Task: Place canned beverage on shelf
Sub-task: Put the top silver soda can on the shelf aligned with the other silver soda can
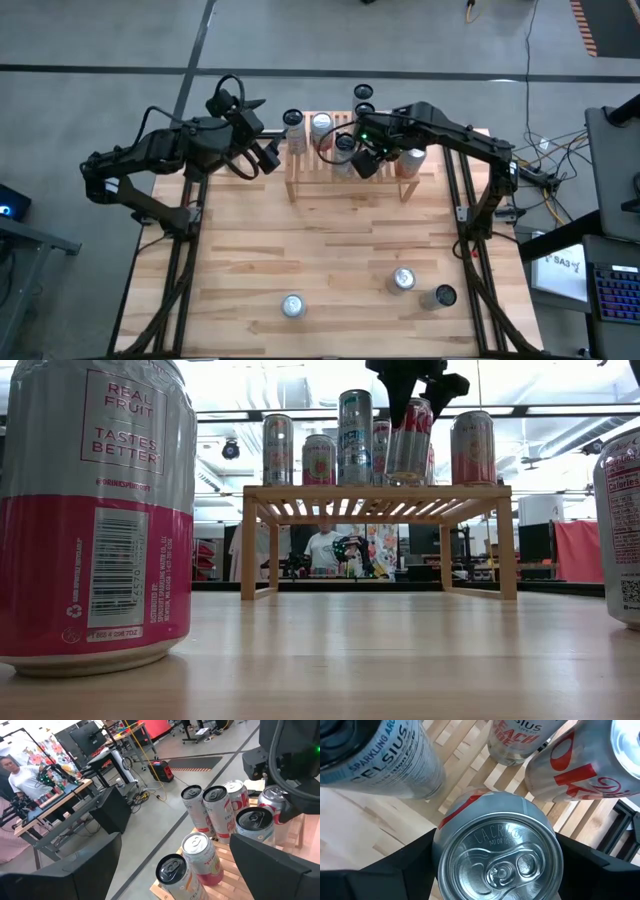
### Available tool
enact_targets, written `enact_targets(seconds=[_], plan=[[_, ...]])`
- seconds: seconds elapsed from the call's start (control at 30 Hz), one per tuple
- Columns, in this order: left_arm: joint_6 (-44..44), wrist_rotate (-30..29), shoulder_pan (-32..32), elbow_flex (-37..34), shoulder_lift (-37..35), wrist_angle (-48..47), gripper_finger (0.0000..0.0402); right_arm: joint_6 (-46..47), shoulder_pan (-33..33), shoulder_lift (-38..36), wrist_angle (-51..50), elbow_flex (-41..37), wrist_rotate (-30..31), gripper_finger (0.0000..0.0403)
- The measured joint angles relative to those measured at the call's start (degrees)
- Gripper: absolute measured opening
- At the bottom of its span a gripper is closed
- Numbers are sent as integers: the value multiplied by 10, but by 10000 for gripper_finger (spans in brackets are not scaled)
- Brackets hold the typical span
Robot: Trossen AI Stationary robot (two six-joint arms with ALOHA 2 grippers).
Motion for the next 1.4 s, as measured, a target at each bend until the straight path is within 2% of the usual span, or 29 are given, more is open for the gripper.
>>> enact_targets(seconds=[0.57, 0.87, 1.4], plan=[[0, 0, 0, 0, 0, 2, 357, -27, -2, 0, 0, -4, -1, 302], [0, 0, 0, 0, 0, 2, 357, -27, -2, 0, 1, -10, 0, 333], [0, 0, 0, 0, 0, 2, 357, -25, -4, 0, -1, -11, 23, 326]])
